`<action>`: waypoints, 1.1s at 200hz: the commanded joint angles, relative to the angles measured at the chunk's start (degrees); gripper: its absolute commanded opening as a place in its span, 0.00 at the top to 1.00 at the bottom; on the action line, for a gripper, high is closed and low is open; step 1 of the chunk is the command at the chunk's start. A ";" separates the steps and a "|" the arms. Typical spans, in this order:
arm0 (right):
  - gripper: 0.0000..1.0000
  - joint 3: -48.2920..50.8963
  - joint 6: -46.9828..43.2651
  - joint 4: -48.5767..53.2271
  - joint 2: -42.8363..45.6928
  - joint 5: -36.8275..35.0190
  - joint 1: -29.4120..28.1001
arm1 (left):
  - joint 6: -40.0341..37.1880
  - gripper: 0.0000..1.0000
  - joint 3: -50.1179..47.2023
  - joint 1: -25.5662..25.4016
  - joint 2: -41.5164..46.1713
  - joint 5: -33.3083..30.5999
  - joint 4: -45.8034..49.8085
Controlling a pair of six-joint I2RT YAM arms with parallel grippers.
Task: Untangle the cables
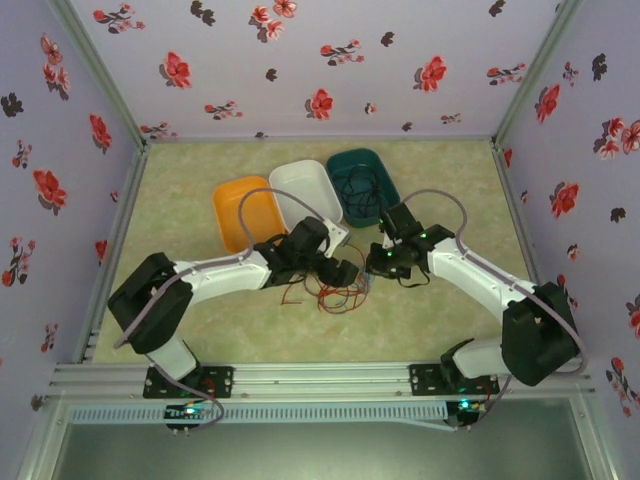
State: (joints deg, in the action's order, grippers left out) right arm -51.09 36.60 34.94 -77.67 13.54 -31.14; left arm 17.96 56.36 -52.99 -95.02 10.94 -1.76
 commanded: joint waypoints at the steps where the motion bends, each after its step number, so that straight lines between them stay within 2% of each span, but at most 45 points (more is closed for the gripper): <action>1: 0.90 0.64 0.56 -0.57 -0.25 -0.80 -0.15 | -2.75 0.25 2.88 -0.05 -3.41 1.67 -2.00; 56: 0.94 0.55 0.52 -0.73 -0.26 -0.55 -0.07 | -2.22 0.33 3.96 0.26 -4.97 3.38 -3.43; 98: 0.97 0.16 0.23 -0.23 -0.21 -0.89 0.20 | -1.39 0.49 2.99 0.30 -5.30 3.60 -3.25; 136: 0.99 -0.54 0.31 -0.25 0.02 -0.91 0.72 | -0.99 0.52 3.63 0.43 -6.70 3.95 -2.94; 196: 1.00 -1.38 -0.29 2.00 0.78 -1.90 3.14 | -1.03 0.90 5.68 0.41 -6.40 2.17 -0.13; 220: 1.00 -0.62 -0.19 2.98 1.97 -3.04 4.99 | -0.88 0.93 5.60 0.43 -3.13 -0.73 1.72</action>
State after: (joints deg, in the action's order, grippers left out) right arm -51.07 36.60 35.18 -77.58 12.86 -27.77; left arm 17.37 60.60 -52.88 -101.75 13.13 -2.42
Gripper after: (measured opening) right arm 0.047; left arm 0.080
